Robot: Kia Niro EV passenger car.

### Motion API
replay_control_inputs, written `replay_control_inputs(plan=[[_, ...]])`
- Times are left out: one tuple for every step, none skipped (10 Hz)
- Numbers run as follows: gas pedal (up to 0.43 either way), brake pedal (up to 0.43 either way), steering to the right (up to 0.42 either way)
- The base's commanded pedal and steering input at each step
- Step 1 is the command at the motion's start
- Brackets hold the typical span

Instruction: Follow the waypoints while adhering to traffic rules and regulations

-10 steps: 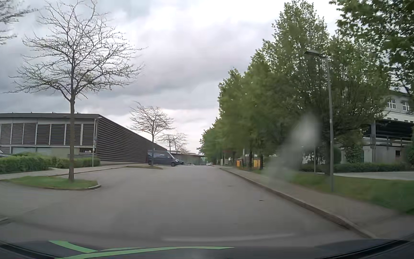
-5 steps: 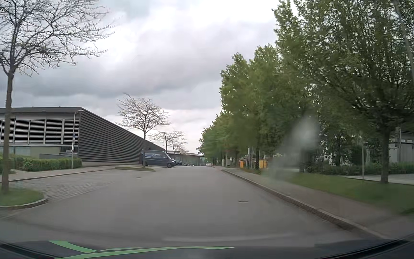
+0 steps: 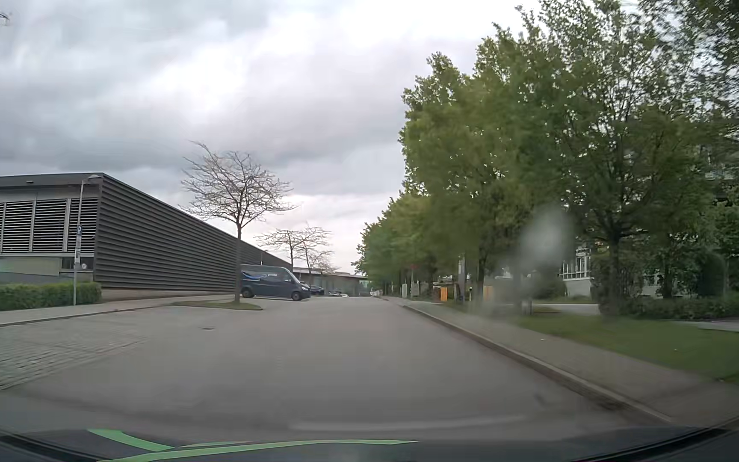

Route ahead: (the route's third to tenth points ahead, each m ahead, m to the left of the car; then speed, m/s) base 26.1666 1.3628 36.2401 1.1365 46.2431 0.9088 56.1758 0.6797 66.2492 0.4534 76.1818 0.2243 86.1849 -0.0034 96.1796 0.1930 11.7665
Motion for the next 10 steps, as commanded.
replay_control_inputs(plan=[[0.378,0.0,-0.004],[0.331,0.0,-0.004],[0.299,0.0,-0.004],[0.248,0.0,-0.004],[0.248,0.0,-0.004],[0.248,0.0,-0.004],[0.248,0.0,-0.004],[0.248,0.0,-0.003],[0.248,0.0,-0.003],[0.248,0.0,-0.002]])
